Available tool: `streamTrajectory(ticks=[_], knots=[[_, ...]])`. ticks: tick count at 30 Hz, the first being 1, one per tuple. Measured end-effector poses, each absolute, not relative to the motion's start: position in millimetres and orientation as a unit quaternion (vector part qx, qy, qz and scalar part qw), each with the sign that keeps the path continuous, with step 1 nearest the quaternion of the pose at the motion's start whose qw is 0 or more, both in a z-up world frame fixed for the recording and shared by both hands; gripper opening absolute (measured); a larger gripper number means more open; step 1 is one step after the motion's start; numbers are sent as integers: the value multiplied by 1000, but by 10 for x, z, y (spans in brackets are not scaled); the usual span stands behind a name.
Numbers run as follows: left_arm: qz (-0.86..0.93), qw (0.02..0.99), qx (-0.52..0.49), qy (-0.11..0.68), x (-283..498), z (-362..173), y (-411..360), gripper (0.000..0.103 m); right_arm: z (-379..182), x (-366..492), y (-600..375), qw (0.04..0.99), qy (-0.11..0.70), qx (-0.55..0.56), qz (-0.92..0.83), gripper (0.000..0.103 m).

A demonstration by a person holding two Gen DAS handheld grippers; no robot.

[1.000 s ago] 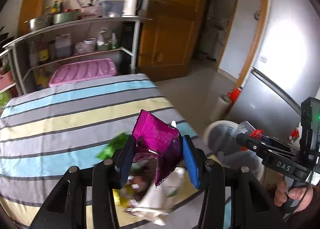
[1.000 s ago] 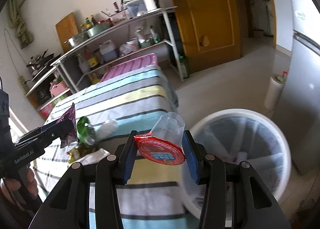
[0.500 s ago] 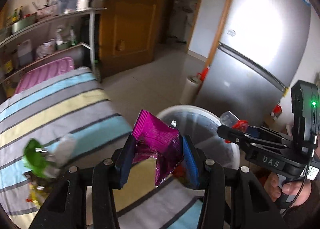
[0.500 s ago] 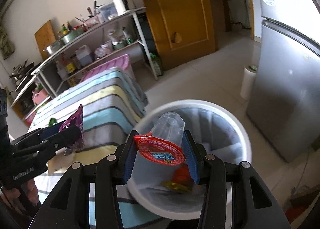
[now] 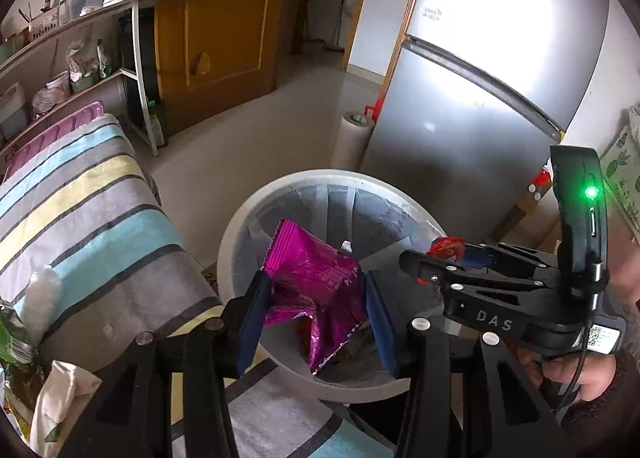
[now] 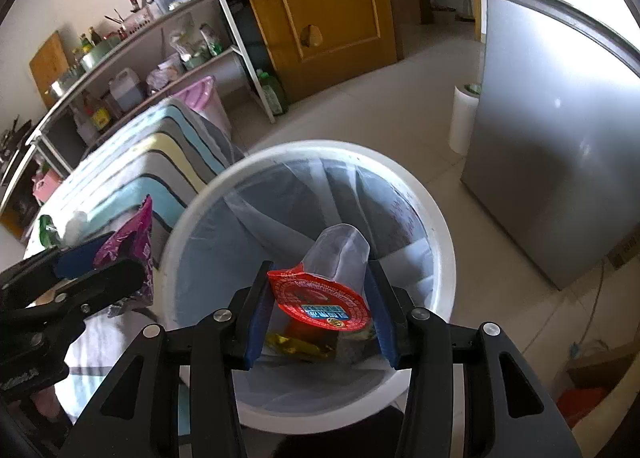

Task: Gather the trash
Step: 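Carry the pink bag and red-lidded cup over the bin and open both tools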

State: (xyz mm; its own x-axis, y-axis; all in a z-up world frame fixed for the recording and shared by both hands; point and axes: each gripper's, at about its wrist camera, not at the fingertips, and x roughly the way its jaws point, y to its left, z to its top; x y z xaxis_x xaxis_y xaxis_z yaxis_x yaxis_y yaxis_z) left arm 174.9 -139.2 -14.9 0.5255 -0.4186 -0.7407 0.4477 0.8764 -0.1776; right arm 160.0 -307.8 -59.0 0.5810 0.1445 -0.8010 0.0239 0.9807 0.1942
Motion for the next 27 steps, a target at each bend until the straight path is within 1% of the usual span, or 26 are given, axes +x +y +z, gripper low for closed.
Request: streamTrajectory(ticks=[6, 7, 8, 9, 11, 14, 17, 27], knots=[[-246, 870, 17, 427, 1764, -194, -1390, 52, -685, 1624, -3078, 880, 469, 77, 25, 47], [-245, 870, 17, 428, 1773, -197, -1386, 54, -690, 1632, -3083, 880, 469, 78, 23, 47], [-245, 870, 15, 428, 1782, -202, -1383, 60, -690, 1634, -3081, 879, 469, 80, 22, 48], [-244, 870, 12, 427, 1780, -202, -1372, 62, -689, 1637, -3084, 879, 469, 82, 23, 49], [-244, 872, 10, 425, 1780, -193, -1357, 62, -684, 1637, -3075, 880, 467, 83, 23, 52], [-239, 874, 7, 423, 1786, -179, -1322, 65, -657, 1627, -3047, 884, 460, 77, 25, 53], [-235, 877, 6, 418, 1769, -143, -1291, 66, -631, 1622, -3037, 886, 458, 74, 23, 57], [-209, 899, -7, 384, 1596, 81, -946, 69, -445, 1504, -2936, 899, 429, 85, 30, 57]])
